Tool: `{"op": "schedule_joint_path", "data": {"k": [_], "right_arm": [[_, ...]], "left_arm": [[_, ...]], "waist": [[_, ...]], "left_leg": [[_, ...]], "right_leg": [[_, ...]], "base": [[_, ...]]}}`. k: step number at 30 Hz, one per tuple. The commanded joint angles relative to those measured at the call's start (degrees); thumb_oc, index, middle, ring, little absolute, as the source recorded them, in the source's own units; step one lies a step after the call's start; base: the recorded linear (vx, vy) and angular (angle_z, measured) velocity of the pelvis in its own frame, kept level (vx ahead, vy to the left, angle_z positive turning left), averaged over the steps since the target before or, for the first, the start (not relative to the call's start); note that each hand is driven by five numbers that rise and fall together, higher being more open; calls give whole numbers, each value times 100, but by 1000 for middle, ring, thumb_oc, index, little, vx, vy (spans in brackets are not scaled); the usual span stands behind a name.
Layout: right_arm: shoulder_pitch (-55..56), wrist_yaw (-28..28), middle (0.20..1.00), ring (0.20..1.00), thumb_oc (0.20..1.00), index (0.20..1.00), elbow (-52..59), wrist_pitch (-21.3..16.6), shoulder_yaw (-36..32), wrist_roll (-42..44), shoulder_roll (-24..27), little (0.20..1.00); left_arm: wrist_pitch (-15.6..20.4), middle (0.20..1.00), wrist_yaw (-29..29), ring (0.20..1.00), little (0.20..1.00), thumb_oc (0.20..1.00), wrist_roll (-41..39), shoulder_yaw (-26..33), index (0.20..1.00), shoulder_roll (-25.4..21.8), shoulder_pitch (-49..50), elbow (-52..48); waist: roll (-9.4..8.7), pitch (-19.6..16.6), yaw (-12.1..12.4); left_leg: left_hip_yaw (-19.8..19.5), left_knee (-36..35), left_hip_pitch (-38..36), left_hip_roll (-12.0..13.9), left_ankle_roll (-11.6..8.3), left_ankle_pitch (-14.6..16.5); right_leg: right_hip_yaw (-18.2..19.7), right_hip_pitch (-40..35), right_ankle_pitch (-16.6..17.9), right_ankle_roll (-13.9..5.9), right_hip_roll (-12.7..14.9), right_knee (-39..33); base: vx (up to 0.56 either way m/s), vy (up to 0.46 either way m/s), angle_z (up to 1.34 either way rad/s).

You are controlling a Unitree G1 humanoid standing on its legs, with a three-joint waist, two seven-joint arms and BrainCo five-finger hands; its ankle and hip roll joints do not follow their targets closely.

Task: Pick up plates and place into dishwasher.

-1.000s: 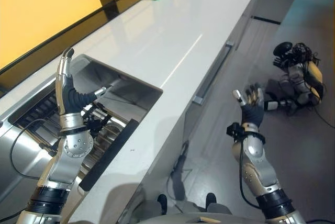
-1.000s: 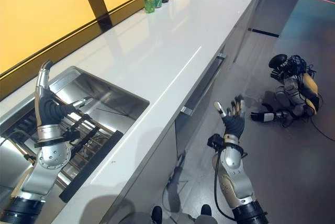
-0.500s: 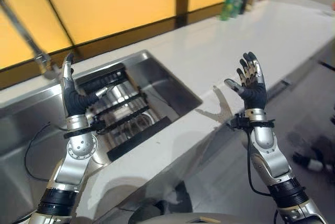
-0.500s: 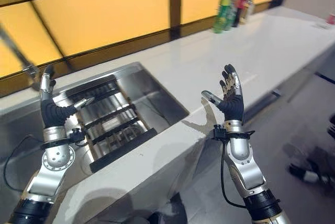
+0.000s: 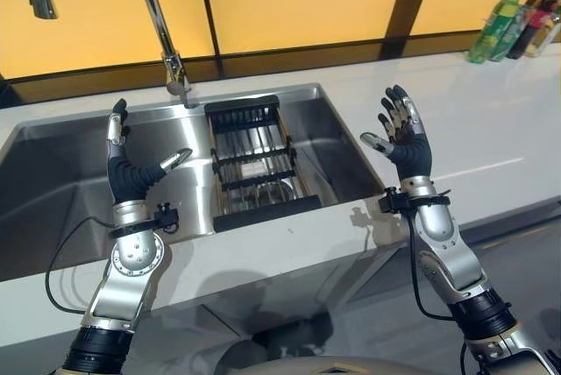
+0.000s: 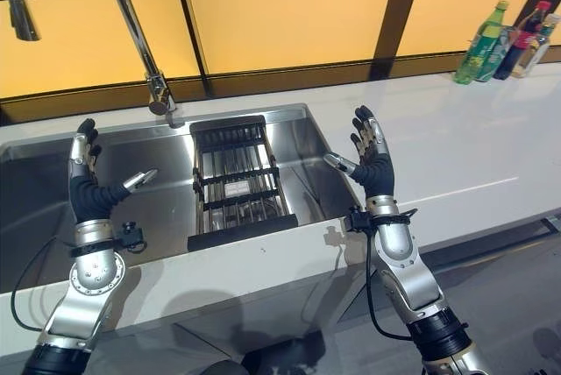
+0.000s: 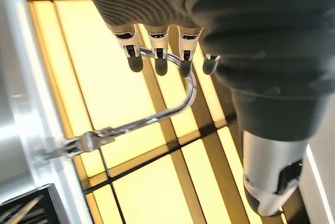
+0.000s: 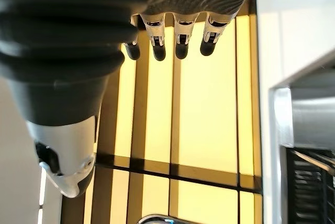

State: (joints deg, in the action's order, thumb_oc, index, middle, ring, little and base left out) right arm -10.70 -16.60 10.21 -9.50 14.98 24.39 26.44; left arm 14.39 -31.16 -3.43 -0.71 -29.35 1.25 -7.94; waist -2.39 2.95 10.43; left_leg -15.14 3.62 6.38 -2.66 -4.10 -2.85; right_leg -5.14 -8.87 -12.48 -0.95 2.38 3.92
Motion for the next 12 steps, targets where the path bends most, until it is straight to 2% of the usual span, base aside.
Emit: {"op": "schedule_joint_path", "data": {"k": [1, 2, 3, 4, 5, 6, 7, 8, 12], "right_arm": [[-28, -76, 1000, 1000, 1000, 1000, 307, -213, 38, -61, 31, 1000], [-8, -149, 1000, 1000, 1000, 1000, 252, -221, -18, -97, 41, 1000], [-16, -154, 1000, 1000, 1000, 1000, 243, -221, -33, -89, 48, 1000], [19, -275, 1000, 1000, 1000, 1000, 160, -251, -112, -122, 91, 1000], [55, -244, 1000, 1000, 1000, 1000, 123, -263, -179, -119, 87, 1000], [64, -200, 1000, 1000, 1000, 1000, 109, -271, -204, -112, 86, 1000], [35, -122, 1000, 1000, 1000, 1000, 73, -283, -195, -90, 77, 1000], [21, -88, 1000, 1000, 1000, 1000, 57, -286, -197, -85, 55, 1000], [161, 18, 1000, 1000, 1000, 1000, 141, -219, -216, -144, -16, 1000]], "left_arm": [[183, 1000, 199, 1000, 1000, 1000, -152, 341, 1000, -58, -306, -296], [144, 1000, 237, 1000, 1000, 1000, -97, 143, 1000, -1, -528, -169], [136, 1000, 225, 1000, 1000, 1000, -85, 104, 1000, 5, -582, -141], [50, 1000, 238, 1000, 1000, 1000, -113, -148, 1000, 54, -872, -13], [1, 1000, 238, 1000, 1000, 1000, -148, -230, 1000, 107, -978, 64], [-18, 1000, 221, 1000, 1000, 1000, -164, -251, 1000, 127, -1002, 86], [-33, 1000, 156, 1000, 1000, 1000, -162, -246, 1000, 144, -972, 83], [-34, 1000, 152, 1000, 1000, 1000, -153, -226, 1000, 161, -929, 65], [-119, 1000, 267, 1000, 1000, 1000, -229, -179, 1000, 203, -795, -78]], "waist": [[-134, -42, -104], [-141, -45, -239], [-152, -60, -273], [-105, -94, -462], [-74, -118, -548], [-56, -125, -572], [-20, -133, -574], [7, -148, -586], [74, -248, -636]], "left_leg": [[862, 925, 221, 462, 15, 532], [1205, 1000, 213, 498, 4, 617], [1234, 983, 231, 483, 11, 606], [1744, 915, 235, 620, -22, 555], [1843, 822, 228, 658, -53, 504], [1796, 768, 215, 643, -68, 478], [1616, 632, 123, 578, -70, 519], [1595, 517, 24, 564, -66, 568], [1699, 182, -294, 591, -77, 625]], "right_leg": [[-238, 655, 882, -83, 173, -335], [-351, 633, 890, -89, 207, -351], [-383, 659, 909, -95, 225, -358], [-562, 657, 861, -73, 241, -331], [-610, 666, 843, -75, 255, -313], [-612, 674, 837, -79, 261, -300], [-544, 693, 836, -102, 272, -282], [-507, 691, 835, -116, 283, -286], [-484, 578, 924, -204, 350, -485]], "base": [[-39, -32, 111], [-34, -14, 128], [-49, 27, 130], [-40, 57, 144], [-27, 73, 164], [25, 89, 140], [43, 85, 62], [52, 105, 5], [45, 103, 17]]}}
